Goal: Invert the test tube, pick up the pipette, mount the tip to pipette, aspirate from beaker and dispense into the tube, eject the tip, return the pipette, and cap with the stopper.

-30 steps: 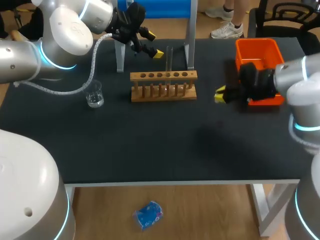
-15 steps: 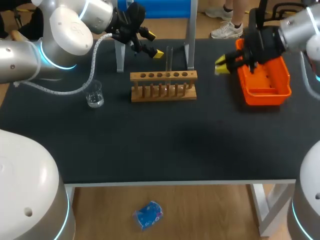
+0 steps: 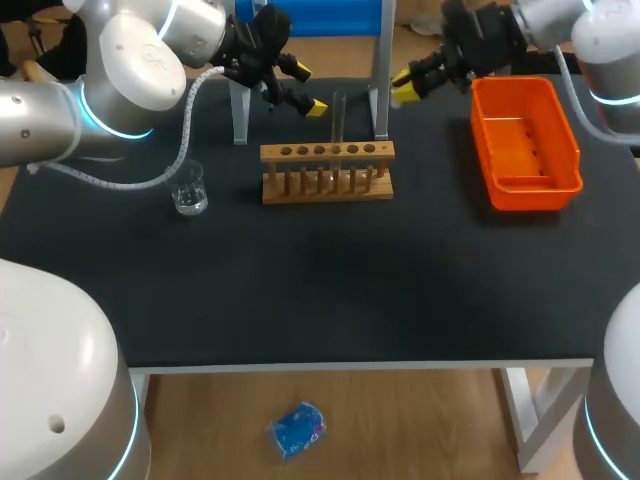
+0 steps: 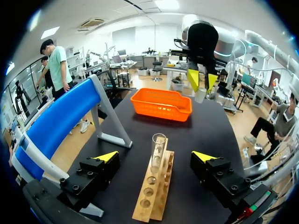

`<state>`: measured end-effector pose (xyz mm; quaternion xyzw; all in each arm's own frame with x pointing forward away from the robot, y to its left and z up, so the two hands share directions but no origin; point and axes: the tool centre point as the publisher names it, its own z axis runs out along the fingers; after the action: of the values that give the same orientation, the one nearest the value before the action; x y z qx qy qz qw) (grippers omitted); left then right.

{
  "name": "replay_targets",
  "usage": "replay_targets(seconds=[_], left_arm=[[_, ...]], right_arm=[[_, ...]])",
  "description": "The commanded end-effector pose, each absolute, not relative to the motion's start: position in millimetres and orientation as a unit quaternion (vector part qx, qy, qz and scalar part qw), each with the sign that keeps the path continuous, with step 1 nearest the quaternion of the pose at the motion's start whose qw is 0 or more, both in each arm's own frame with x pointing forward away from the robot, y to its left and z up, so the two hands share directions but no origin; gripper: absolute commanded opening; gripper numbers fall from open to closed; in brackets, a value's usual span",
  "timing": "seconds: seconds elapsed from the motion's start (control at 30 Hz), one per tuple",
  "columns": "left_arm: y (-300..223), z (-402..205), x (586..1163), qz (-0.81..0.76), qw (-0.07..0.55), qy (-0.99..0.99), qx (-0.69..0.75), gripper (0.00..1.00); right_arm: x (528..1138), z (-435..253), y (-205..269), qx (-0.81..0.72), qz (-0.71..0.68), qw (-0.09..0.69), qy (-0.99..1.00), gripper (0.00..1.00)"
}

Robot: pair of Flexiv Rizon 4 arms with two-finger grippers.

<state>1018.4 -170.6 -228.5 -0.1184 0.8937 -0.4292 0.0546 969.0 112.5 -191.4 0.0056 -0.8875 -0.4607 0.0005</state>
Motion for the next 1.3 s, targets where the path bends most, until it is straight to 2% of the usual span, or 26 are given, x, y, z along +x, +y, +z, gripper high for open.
replay_targets(seconds=[0.03, 0.5, 0.97, 1.3], left_arm=[[-170.6, -227.3, 1018.6, -0.427, 0.053, 0.895, -0.119, 1.0], [-170.6, -227.3, 1018.6, -0.427, 0.053, 0.895, -0.119, 1.0], [-170.6, -227.3, 1018.6, -0.427, 0.053, 0.895, -0.119, 1.0], [-170.6, -227.3, 1018.6, -0.427, 0.053, 0.895, -0.119, 1.0]], right_arm=[[972.4, -189.3, 117.4, 0.008, -0.455, 0.007, -0.891, 0.0], [968.7, -196.9, 118.7, -0.006, -0.43, 0.012, -0.903, 0.0], [1001.4, -211.9, 165.6, 0.029, -0.436, 0.029, -0.899, 0.0], [1014.9, -207.3, 180.3, 0.047, -0.436, 0.025, -0.898, 0.0]])
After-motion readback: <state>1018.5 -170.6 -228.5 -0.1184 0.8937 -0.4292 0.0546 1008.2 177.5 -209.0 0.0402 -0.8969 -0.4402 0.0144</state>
